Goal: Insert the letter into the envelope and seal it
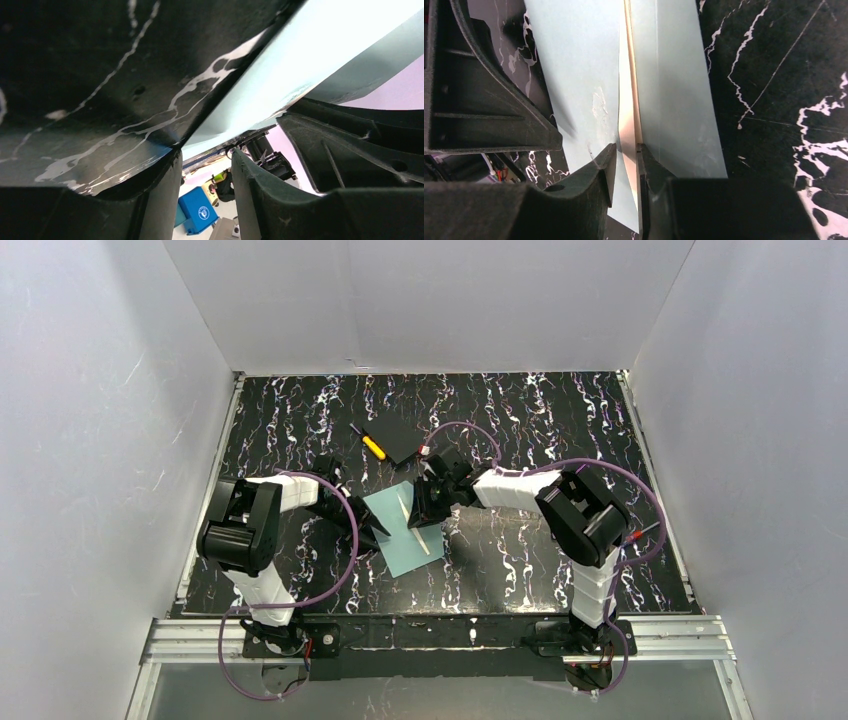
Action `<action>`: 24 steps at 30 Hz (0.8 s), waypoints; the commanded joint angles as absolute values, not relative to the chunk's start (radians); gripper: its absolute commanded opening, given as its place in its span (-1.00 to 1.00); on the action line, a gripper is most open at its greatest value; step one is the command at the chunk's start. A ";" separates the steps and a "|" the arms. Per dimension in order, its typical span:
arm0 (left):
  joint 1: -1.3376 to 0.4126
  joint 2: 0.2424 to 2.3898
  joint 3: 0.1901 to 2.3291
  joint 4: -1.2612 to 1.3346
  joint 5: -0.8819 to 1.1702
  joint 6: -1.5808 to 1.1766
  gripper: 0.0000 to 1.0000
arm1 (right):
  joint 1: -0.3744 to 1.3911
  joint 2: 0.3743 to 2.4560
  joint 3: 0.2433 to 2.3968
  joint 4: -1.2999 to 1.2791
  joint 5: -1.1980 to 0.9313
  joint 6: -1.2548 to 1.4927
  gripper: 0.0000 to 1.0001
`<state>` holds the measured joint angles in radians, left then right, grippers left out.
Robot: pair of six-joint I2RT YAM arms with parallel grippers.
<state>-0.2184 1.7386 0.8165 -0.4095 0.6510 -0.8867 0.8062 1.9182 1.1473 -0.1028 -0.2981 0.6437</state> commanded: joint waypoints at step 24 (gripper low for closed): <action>-0.227 1.829 0.768 -0.268 0.543 -0.872 -0.22 | 0.811 1.947 1.127 -0.019 -0.368 0.698 -0.45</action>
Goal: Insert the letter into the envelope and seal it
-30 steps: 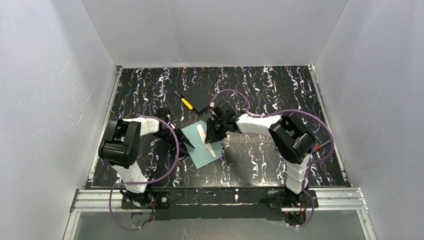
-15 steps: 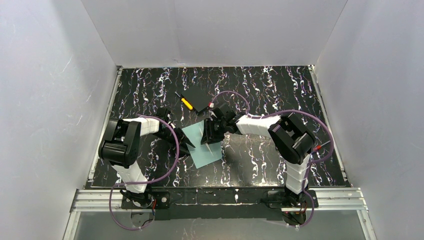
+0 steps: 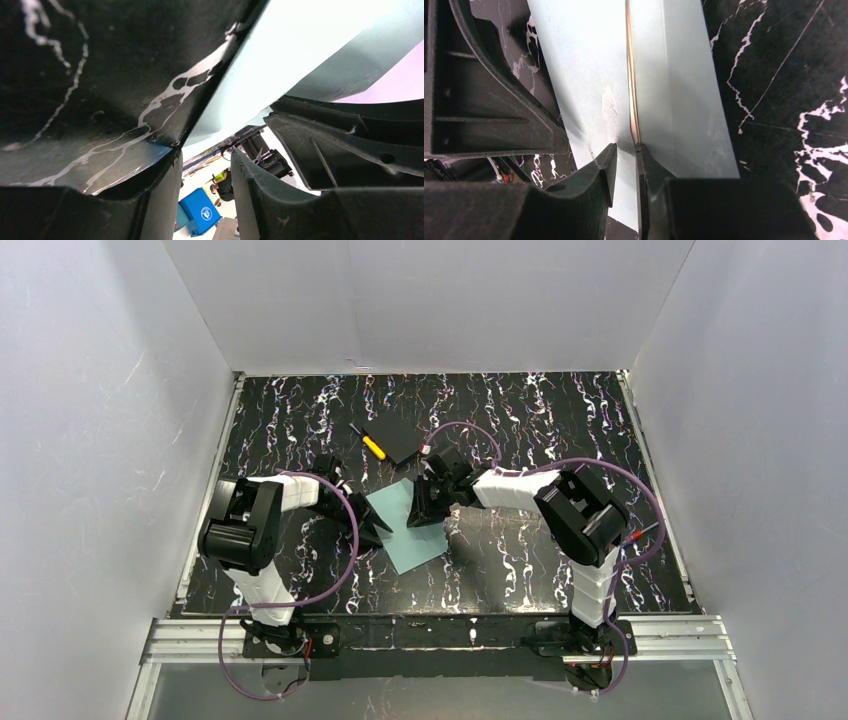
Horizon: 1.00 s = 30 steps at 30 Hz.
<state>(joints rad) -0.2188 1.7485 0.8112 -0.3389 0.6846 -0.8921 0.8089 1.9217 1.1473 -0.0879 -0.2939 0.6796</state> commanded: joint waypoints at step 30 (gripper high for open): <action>-0.230 1.768 1.005 -0.436 0.250 -0.742 -0.27 | 0.238 1.419 0.963 -0.668 0.270 0.490 0.45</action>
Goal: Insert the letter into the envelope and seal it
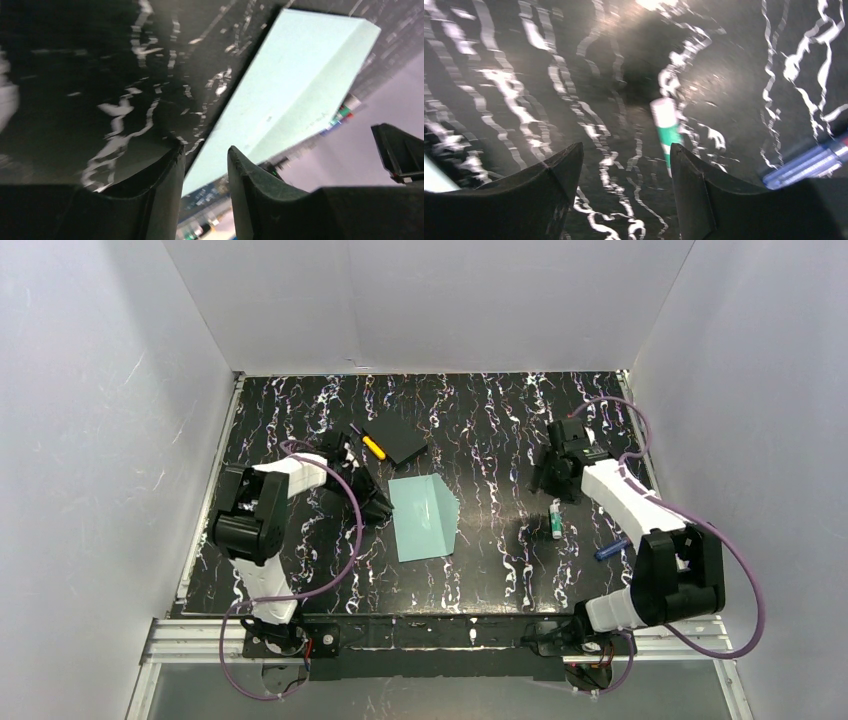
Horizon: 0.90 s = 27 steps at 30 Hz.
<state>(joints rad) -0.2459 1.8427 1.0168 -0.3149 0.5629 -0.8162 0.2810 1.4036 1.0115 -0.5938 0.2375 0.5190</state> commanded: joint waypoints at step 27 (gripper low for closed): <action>-0.190 1.530 1.034 -0.401 0.324 -0.732 0.12 | 0.148 1.645 0.950 -0.537 0.270 0.353 -0.41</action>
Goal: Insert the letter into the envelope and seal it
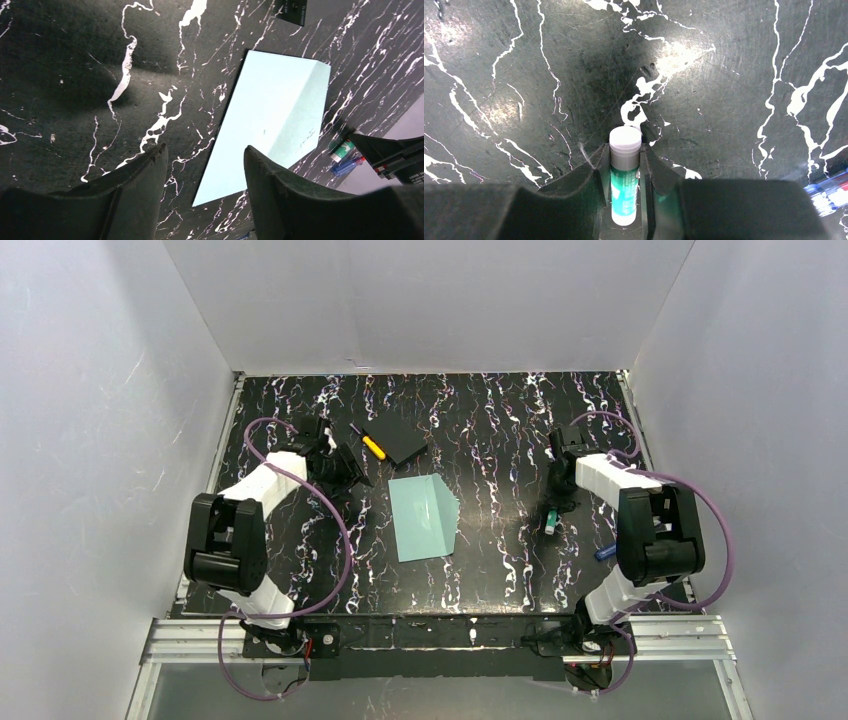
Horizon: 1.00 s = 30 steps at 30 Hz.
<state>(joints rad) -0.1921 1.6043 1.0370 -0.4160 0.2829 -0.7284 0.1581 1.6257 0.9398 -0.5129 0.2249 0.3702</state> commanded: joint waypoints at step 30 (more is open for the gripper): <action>-0.463 1.676 1.263 0.218 0.766 -0.840 0.40 | 0.392 1.468 1.083 0.378 -0.417 1.108 -0.53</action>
